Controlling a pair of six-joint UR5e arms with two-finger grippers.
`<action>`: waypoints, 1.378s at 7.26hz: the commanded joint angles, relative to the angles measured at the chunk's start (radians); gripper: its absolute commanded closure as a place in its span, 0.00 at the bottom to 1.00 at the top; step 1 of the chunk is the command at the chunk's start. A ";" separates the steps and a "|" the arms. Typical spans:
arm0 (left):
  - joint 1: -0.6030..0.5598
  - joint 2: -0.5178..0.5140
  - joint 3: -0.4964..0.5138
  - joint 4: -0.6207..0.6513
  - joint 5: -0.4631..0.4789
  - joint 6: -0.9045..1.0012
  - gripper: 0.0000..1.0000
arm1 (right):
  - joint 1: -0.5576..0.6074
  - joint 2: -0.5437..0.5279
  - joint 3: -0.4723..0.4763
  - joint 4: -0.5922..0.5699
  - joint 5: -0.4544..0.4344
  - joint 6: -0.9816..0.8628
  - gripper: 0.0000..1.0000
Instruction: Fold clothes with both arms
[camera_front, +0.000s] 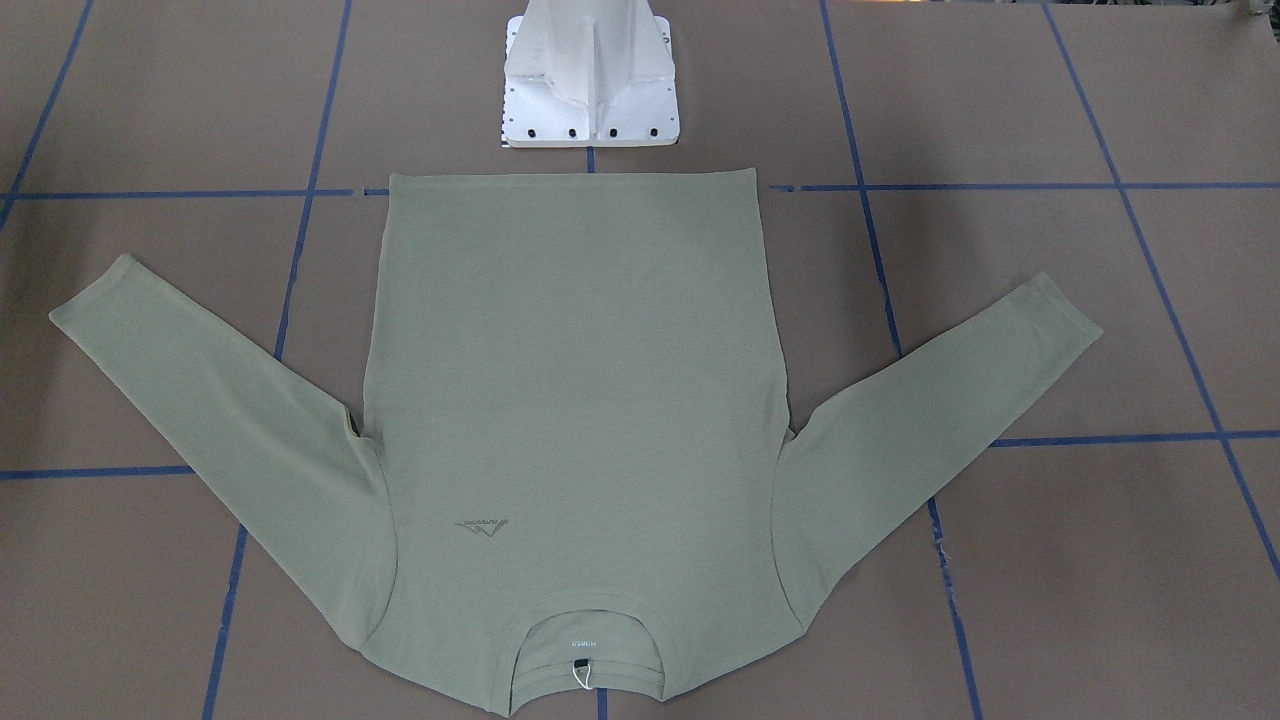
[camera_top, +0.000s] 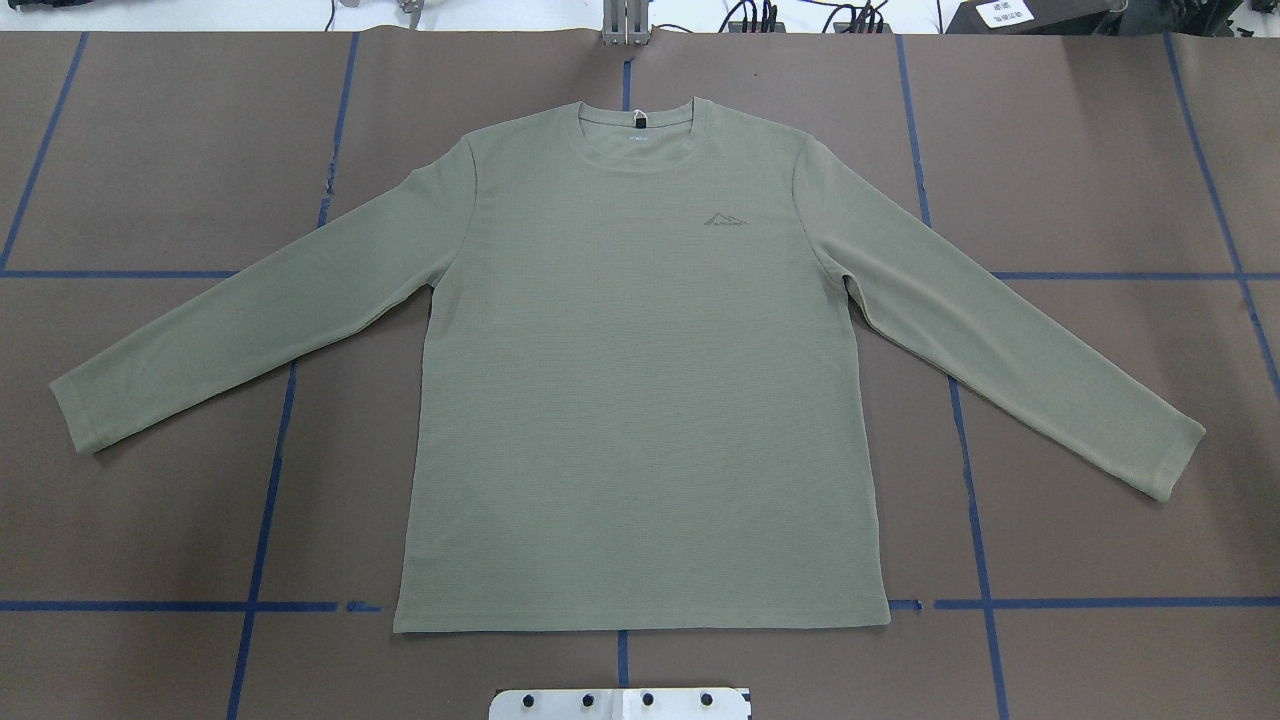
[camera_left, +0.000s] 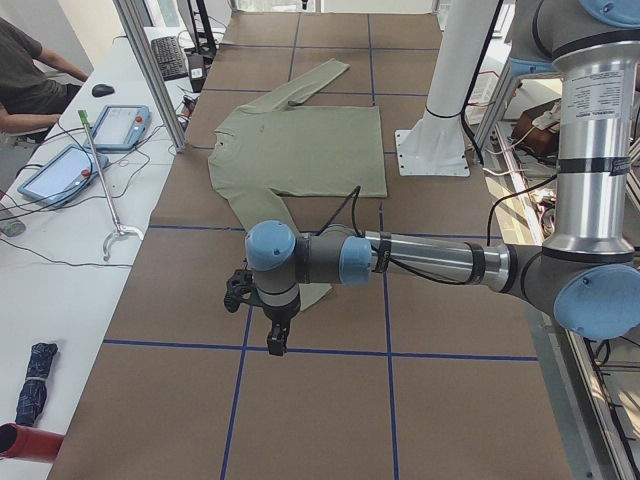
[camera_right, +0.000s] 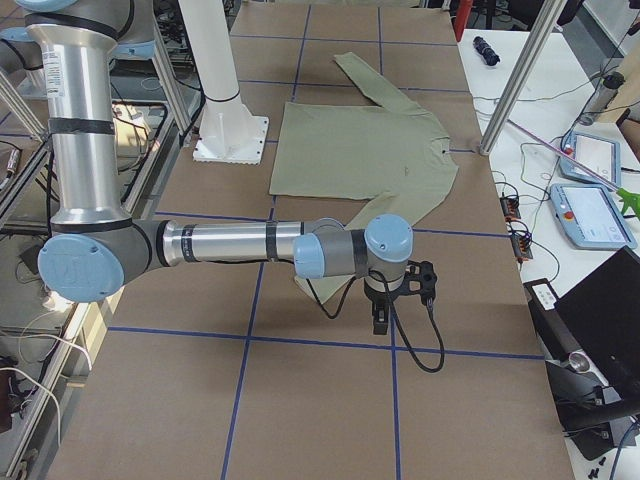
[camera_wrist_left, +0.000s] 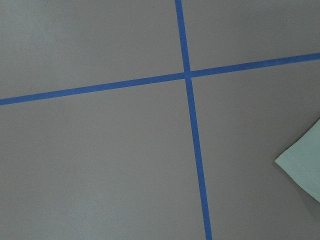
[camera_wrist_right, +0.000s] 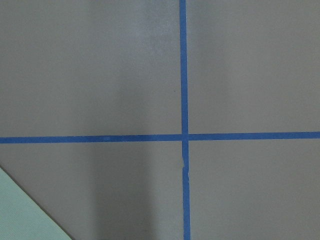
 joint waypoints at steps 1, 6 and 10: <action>0.000 -0.002 0.000 0.000 0.000 0.000 0.00 | -0.001 0.002 0.002 0.001 -0.001 0.002 0.00; 0.012 -0.067 0.024 -0.156 0.000 0.008 0.00 | -0.015 0.010 0.017 0.013 0.076 0.015 0.00; 0.018 -0.034 0.024 -0.181 -0.011 -0.061 0.00 | -0.119 -0.111 0.161 0.074 0.035 0.079 0.00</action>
